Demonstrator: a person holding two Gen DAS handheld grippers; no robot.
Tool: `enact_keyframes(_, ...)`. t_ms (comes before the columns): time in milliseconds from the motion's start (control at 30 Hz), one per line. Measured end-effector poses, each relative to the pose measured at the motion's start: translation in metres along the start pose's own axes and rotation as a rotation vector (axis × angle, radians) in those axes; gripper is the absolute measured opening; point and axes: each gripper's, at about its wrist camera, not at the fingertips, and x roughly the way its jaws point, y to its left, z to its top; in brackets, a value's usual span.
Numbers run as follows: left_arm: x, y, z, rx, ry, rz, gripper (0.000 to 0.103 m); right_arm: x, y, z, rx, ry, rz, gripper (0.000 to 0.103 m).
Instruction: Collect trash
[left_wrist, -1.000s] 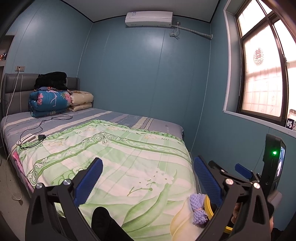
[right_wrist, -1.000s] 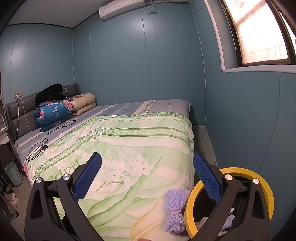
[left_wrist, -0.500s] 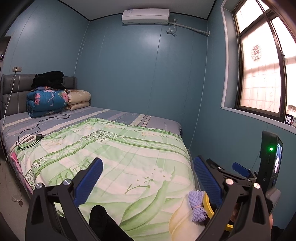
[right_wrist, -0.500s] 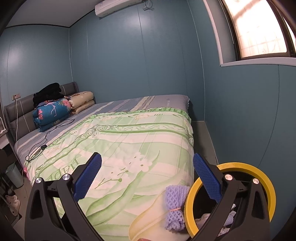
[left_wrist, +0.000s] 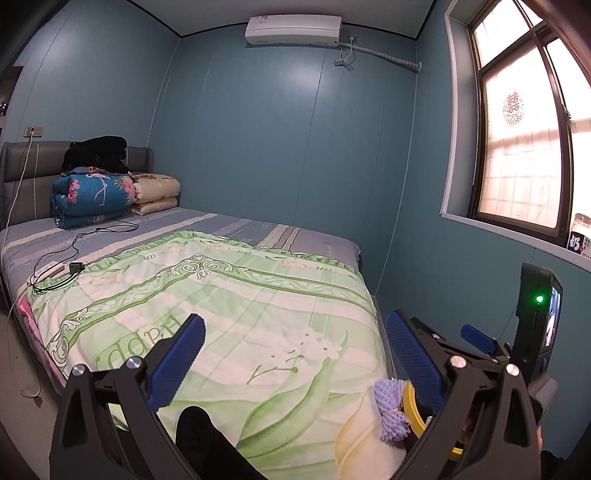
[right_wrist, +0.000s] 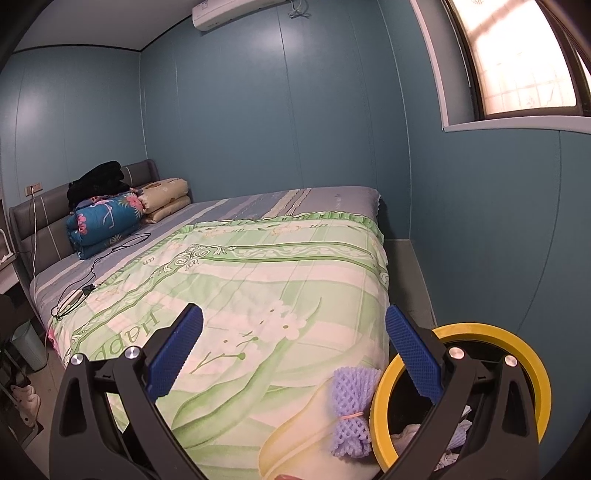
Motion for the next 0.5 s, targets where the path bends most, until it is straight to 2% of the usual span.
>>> enact_keyframes(333, -0.0023, 0.0000, -0.0018, -0.002, -0.017, 0.004, 0.095, 0.0028, 0.0021, -0.0006, -0.007, 0.012, 0.006, 0.095)
enact_keyframes(500, -0.0006, 0.0028, -0.0017, -0.020, 0.001, -0.009, 0.095, 0.0024, 0.0031, -0.0012, -0.009, 0.008, 0.004, 0.095)
